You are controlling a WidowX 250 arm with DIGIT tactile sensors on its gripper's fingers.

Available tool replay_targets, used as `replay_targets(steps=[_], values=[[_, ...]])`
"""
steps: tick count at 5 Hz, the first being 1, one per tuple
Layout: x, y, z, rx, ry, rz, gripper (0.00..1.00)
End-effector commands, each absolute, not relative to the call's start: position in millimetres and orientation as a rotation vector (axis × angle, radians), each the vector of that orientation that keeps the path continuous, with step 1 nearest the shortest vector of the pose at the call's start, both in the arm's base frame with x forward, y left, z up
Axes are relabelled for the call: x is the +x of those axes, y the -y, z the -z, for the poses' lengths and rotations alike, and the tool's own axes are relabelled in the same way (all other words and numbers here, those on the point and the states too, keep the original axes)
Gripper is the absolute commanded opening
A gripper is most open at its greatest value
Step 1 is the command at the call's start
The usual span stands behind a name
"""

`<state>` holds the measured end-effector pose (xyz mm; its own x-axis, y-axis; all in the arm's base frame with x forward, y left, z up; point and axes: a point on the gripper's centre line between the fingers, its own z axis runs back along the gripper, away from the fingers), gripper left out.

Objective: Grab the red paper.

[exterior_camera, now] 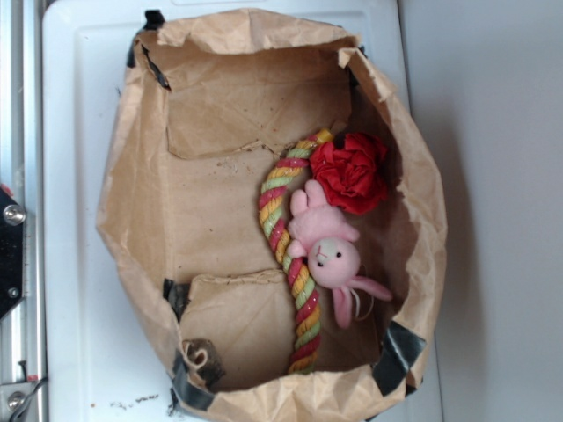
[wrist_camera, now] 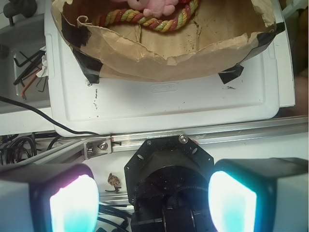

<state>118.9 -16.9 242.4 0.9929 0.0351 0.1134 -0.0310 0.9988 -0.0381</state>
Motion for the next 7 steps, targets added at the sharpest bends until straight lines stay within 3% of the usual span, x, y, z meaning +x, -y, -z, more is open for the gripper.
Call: replay_targets(steps=[1, 6, 7], values=[[118.9, 16.9, -242.4, -0.036, 0.114, -0.033, 1.0], [238.4, -49.2, -225.4, 0.025, 0.286, -0.269, 1.0], [260.8, -51.6, -215.7, 0.072, 0.353, -0.288, 1.0]])
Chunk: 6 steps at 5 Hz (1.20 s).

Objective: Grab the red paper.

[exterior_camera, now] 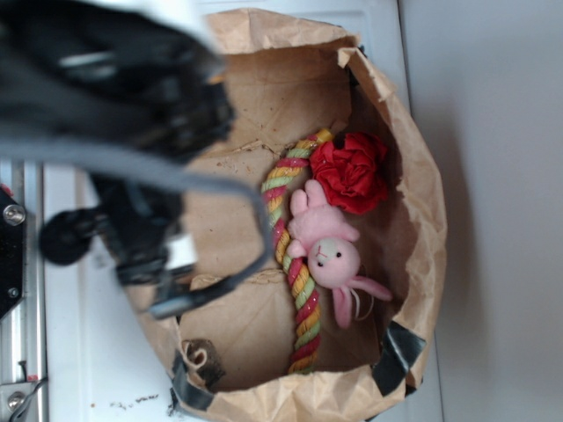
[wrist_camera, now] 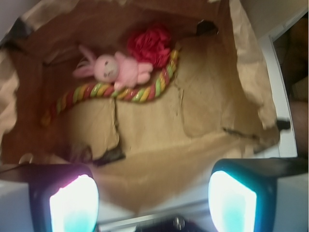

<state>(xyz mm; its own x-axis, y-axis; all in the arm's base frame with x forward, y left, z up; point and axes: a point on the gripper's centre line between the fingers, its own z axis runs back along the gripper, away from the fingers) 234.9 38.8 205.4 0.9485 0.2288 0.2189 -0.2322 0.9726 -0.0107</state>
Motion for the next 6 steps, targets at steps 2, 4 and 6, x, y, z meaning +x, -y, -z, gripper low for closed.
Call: replay_targets(steps=[2, 4, 6], values=[[289.6, -58.2, -197.2, 0.062, 0.383, -0.264, 1.0], [289.6, -58.2, -197.2, 0.062, 0.383, -0.264, 1.0], [289.6, -58.2, -197.2, 0.062, 0.383, -0.264, 1.0]])
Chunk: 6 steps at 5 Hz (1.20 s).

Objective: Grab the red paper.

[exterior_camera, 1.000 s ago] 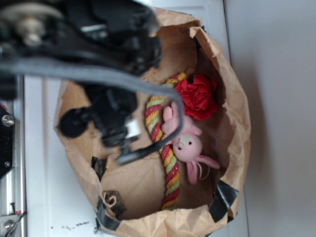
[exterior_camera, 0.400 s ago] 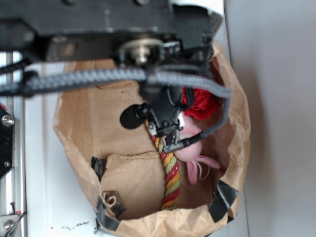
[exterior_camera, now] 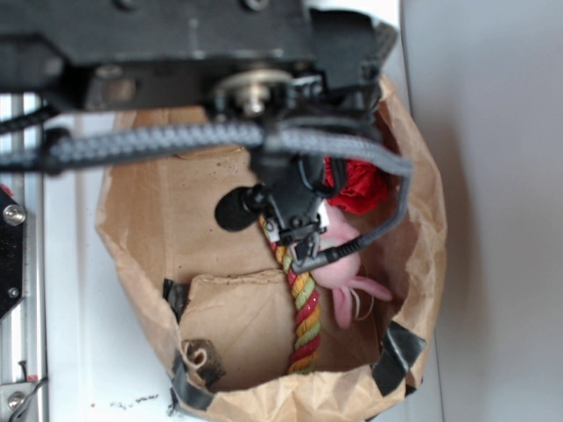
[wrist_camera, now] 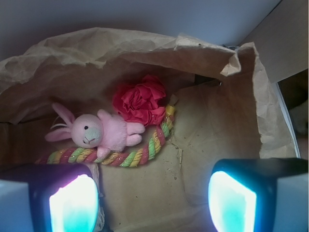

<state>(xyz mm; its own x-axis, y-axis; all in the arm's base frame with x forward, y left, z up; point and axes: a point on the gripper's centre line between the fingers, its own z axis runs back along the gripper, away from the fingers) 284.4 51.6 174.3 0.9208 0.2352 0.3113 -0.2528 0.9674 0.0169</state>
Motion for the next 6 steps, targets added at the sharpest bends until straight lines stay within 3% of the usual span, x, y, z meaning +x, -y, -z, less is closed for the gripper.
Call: replay_targets(steps=[1, 3, 6], values=[[289.6, -58.2, -197.2, 0.062, 0.383, -0.264, 1.0], [306.9, -41.5, -160.5, 0.077, 0.356, -0.239, 1.0], [309.3, -17.1, -137.2, 0.044, 0.361, -0.103, 1.0]])
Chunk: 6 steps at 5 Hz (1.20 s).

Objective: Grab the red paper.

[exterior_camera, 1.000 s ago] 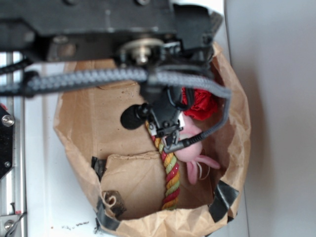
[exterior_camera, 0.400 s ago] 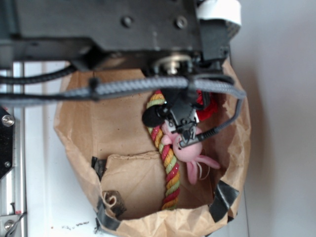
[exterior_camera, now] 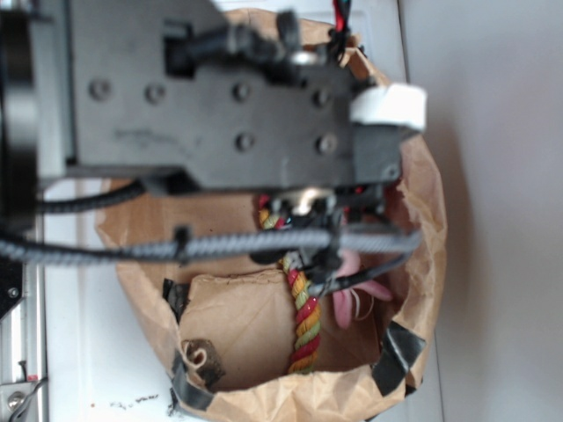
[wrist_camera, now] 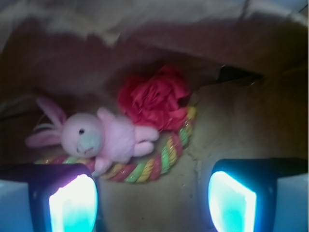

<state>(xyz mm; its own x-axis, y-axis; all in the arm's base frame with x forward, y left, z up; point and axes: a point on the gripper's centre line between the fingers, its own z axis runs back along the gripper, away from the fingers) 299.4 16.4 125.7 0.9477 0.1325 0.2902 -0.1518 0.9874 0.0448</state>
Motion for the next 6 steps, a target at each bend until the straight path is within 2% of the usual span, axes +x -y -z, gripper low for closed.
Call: replay_targets(steps=[1, 4, 6], values=[[321.9, -25.4, -128.8, 0.049, 0.36, -0.128, 1.0], [346.0, -35.0, -115.9, 0.042, 0.382, -0.177, 1.0], [349.4, -59.4, -114.7, 0.085, 0.395, -0.235, 1.0]])
